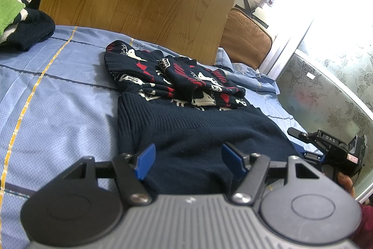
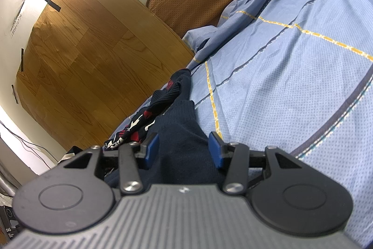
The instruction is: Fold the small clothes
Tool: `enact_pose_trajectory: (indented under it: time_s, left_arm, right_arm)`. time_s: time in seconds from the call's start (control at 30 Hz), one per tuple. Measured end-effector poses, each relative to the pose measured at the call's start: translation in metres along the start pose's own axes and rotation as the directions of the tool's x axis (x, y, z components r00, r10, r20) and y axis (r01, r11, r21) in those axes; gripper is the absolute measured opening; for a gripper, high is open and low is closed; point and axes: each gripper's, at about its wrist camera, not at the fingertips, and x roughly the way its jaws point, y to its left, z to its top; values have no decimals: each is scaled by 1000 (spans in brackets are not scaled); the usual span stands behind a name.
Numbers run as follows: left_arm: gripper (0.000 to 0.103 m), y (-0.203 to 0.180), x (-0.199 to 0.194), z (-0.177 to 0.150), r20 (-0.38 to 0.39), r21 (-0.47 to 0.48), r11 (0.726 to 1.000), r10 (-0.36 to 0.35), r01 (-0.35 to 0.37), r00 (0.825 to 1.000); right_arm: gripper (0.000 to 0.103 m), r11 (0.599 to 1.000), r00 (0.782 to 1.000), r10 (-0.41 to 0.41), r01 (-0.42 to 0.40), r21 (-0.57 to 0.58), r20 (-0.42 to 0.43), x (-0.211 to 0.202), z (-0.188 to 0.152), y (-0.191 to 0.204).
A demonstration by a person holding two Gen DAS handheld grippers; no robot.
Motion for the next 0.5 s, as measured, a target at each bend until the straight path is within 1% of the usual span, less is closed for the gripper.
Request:
enact_pose_trajectory:
  time_s: [0.5]
  left_arm:
    - [66, 0, 0, 0, 0, 0, 1000, -1, 1, 1000]
  right_arm:
    - [50, 1000, 1000, -1, 1, -1, -1, 0, 0, 0]
